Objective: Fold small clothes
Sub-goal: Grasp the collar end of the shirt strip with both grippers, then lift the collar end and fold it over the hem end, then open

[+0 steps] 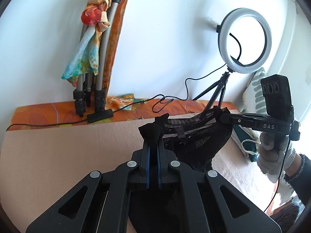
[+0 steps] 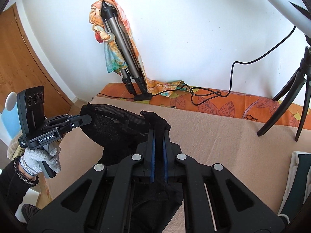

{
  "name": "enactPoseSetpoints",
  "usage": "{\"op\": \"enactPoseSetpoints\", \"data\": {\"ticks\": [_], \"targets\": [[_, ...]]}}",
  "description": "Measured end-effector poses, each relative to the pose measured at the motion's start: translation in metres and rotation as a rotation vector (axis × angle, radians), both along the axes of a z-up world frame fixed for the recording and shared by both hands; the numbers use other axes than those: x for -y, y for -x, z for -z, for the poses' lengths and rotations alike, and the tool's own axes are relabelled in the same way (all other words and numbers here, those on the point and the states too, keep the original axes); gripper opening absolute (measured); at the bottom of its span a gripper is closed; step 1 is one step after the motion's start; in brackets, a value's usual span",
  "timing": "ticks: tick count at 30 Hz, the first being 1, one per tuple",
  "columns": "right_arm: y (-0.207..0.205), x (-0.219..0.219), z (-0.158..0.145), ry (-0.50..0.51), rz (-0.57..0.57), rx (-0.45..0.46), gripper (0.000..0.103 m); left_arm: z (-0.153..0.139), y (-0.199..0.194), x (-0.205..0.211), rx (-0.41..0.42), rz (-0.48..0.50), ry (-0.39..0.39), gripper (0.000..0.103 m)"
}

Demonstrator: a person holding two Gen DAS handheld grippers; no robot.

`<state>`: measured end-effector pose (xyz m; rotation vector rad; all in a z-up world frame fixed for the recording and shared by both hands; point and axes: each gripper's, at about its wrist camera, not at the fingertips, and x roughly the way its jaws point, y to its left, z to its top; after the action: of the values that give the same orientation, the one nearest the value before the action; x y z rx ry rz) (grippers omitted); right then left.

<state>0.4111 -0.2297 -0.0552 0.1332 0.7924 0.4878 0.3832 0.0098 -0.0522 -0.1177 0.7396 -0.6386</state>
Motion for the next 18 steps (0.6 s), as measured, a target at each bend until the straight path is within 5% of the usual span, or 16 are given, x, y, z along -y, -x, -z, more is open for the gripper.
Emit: {"op": "enactPoseSetpoints", "data": {"ticks": [10, 18], "targets": [[0.118, -0.002, -0.001, -0.026, -0.022, 0.029, 0.008, 0.000, 0.116, -0.013, 0.015, 0.048, 0.011, 0.004], [0.202, -0.019, 0.048, 0.023, -0.056, 0.019, 0.008, 0.046, 0.180, -0.026, -0.021, 0.083, -0.058, 0.004]]}}
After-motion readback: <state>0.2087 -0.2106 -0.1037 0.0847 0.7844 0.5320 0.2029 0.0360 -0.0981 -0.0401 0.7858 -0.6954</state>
